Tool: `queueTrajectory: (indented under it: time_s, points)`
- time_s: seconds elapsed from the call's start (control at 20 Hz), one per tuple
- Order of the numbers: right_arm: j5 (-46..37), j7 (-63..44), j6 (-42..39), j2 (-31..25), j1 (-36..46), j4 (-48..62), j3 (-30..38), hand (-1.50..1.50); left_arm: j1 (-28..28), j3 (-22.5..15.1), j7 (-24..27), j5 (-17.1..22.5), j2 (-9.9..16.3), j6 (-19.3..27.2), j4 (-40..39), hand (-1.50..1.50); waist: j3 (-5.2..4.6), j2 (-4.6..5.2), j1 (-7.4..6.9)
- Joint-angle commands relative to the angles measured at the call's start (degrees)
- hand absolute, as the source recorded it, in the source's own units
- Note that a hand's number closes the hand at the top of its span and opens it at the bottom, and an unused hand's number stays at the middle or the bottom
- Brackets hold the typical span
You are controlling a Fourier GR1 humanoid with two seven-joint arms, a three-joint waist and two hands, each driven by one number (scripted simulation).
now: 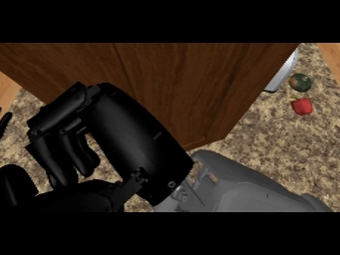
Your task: Pick up the wine, place it into the cabinet and close the cabinet
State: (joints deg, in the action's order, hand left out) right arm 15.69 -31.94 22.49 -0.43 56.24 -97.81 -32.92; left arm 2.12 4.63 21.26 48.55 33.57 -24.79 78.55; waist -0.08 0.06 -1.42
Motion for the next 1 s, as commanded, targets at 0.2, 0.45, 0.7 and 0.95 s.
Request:
queueTrajectory:
  time_s: [0.2,0.45,0.7,0.95]
  points:
    - [7.3,8.7,-4.3,0.4,0.2,13.2,6.7,1.50,-1.8,2.2,0.6,-2.3,-1.8,-1.1,-3.4,-1.50,0.04,0.11,0.77]
    - [4.5,13.4,-9.9,0.1,-4.7,17.6,8.8,1.50,-0.5,3.5,-3.0,-1.3,-1.5,-0.7,0.5,-1.50,0.08,-0.01,1.01]
    - [3.4,17.5,-13.9,-1.0,-3.8,24.8,12.2,1.50,-1.3,5.5,-2.5,-1.1,-0.9,-3.6,-3.4,-1.50,0.05,0.07,0.93]
    - [2.6,23.9,-17.8,-1.6,-2.7,32.7,14.2,1.50,-3.6,4.1,-3.1,-2.4,-2.5,-1.9,-2.7,-1.50,0.04,0.40,0.58]
